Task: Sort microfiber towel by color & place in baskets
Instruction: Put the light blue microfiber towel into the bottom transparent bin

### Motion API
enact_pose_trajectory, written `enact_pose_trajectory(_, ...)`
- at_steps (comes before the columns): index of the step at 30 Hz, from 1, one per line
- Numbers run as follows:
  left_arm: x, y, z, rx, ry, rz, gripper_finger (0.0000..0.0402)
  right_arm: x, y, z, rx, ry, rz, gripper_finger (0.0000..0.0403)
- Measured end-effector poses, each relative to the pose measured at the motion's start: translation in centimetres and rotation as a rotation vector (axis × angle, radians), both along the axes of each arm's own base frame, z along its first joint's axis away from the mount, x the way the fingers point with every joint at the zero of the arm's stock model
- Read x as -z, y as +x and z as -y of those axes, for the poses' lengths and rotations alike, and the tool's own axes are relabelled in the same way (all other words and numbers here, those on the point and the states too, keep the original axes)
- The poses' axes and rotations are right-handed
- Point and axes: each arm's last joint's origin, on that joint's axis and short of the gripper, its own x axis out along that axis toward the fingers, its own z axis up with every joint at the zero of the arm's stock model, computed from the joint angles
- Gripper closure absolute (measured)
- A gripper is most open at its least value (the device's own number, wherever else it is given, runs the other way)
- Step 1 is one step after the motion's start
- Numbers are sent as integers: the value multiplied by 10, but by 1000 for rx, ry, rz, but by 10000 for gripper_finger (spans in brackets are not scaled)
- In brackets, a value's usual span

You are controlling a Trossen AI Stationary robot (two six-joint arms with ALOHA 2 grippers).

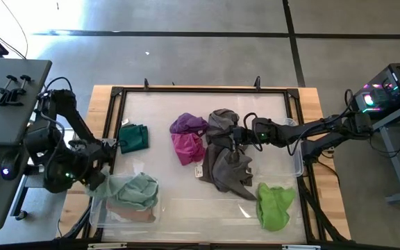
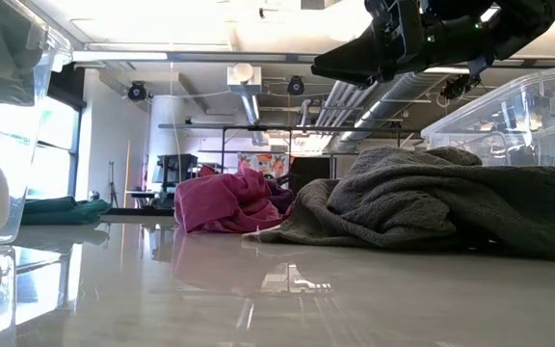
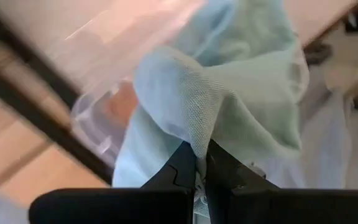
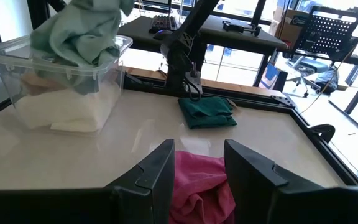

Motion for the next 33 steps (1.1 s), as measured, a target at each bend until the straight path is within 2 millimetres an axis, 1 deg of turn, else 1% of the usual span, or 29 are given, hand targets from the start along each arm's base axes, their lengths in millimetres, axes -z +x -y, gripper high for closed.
enact_pose_trajectory(3, 11, 11, 4, 63, -11, 83, 398, 0, 0, 0, 0, 0, 2, 268)
enact_pose_trajectory(7, 26, 27, 11, 130, 4, 150, 398, -1, 0, 0, 0, 0, 8, 268)
enact_pose_trajectory(10, 40, 40, 17, 171, 12, 169, 398, -2, 0, 0, 0, -1, 24, 268)
enact_pose_trajectory(13, 59, 53, 23, 188, -12, 143, 398, -3, 0, 0, 0, -1, 29, 268)
enact_pose_trajectory(17, 85, 69, 26, 197, -64, 74, 398, -3, 0, 0, 0, -1, 29, 268)
enact_pose_trajectory(19, 99, 73, 26, 174, -77, 10, 398, -3, 0, 0, 0, -1, 29, 268)
enact_pose_trajectory(23, 127, 75, 27, 94, -93, -169, 398, -3, 0, 0, 0, -1, 29, 268)
enact_pose_trajectory(26, 142, 72, 29, 21, -149, -351, 398, -2, 0, 0, 0, -1, 23, 268)
enact_pose_trajectory(27, 145, 71, 30, 5, -168, -409, 398, -2, 0, 0, 0, -1, 21, 268)
enact_pose_trajectory(29, 146, 69, 32, 6, -183, -456, 398, -2, 0, 0, 0, -1, 19, 268)
enact_pose_trajectory(33, 144, 66, 30, 24, -190, -462, 392, -2, 0, 0, 0, -1, 20, 268)
